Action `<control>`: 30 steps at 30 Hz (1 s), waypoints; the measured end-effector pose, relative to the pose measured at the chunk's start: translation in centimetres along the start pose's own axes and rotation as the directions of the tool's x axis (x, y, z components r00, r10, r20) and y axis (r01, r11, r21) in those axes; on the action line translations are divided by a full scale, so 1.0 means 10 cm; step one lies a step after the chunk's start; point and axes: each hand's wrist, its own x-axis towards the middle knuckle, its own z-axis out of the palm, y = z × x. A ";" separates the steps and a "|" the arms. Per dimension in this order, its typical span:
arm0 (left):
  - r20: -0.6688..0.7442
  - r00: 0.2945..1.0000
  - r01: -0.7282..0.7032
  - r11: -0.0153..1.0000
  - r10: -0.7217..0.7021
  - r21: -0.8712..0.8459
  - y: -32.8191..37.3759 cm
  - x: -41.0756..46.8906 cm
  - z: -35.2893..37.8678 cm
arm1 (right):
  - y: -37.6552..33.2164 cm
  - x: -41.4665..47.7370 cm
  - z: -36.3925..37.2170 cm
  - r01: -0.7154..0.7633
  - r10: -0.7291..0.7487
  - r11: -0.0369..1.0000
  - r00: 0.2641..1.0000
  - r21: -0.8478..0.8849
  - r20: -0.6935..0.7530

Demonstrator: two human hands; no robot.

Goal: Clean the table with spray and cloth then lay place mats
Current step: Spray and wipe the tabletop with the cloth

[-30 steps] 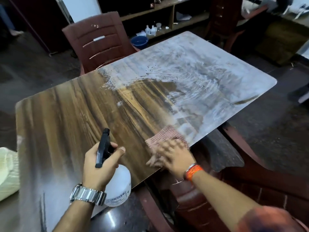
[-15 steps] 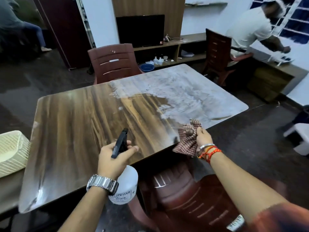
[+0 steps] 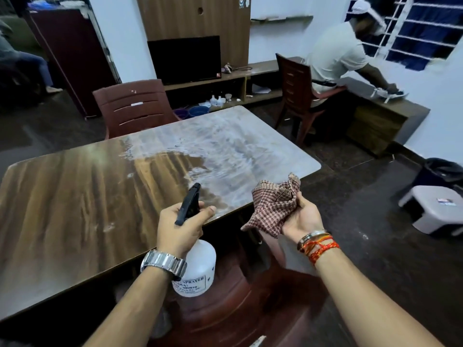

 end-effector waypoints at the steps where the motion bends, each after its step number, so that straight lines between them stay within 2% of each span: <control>1: -0.001 1.000 -0.001 1.000 0.001 0.006 0.00 0.05 0.22 | -0.18 0.05 -0.09 -0.011 0.011 1.000 1.000 -0.015 0.000; 7: -0.004 0.999 0.039 0.997 -0.039 0.063 0.02 0.38 1.51 | -1.11 0.51 -0.43 -0.078 0.082 0.994 0.995 -0.071 0.051; 10: -0.057 0.994 0.097 0.991 -0.092 0.092 0.01 0.57 1.96 | -1.45 0.84 -0.45 -0.112 0.118 0.987 0.992 -0.119 0.046; 15: -0.097 0.991 0.100 0.989 -0.090 0.106 -0.06 1.05 2.48 | -1.83 1.49 -0.56 -0.141 0.144 0.983 0.989 -0.116 0.015; 24: -0.247 0.957 0.109 0.977 -0.153 -0.182 -0.21 1.96 2.98 | -2.11 2.58 -0.61 -0.253 0.235 0.935 0.967 -0.247 -0.099; 30: -0.408 0.911 0.078 0.996 -0.054 0.042 -0.14 2.32 3.32 | -2.18 3.22 -0.37 -0.324 0.291 0.887 0.945 -0.329 -0.146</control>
